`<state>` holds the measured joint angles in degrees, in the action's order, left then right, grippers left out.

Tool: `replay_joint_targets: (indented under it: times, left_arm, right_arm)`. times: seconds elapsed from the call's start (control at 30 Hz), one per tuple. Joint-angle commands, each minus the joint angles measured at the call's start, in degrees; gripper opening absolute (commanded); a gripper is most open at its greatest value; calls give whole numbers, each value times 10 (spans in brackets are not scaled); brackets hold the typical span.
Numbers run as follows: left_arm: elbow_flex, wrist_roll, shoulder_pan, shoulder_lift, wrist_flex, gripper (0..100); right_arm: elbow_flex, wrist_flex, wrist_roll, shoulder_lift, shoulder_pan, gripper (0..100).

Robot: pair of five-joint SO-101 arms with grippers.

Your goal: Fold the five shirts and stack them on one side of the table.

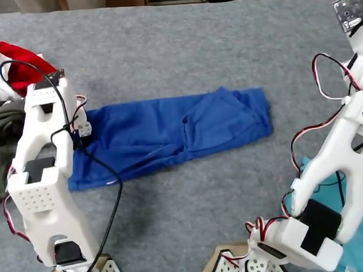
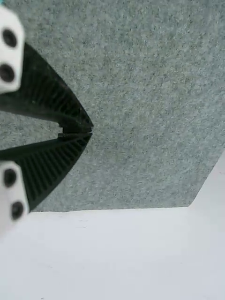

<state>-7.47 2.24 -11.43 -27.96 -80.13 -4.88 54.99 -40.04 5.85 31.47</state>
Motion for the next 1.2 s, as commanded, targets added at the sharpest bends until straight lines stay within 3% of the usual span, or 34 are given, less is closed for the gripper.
replay_joint_targets:
  times: [0.0,0.4,0.83,1.17]
  left_arm:
    - [-84,6,40,39,-61,19]
    - [-157,55,184,39,-86,19]
    - [-251,74,283,39,-89,19]
    - [-352,128,354,3,-80,19]
  right_arm:
    - [-14,-1,-6,34,-3,5]
    - [-8,-35,-2,35,34,5]
    - [-8,-35,-5,34,35,5]
    - [-7,-44,-6,34,47,5]
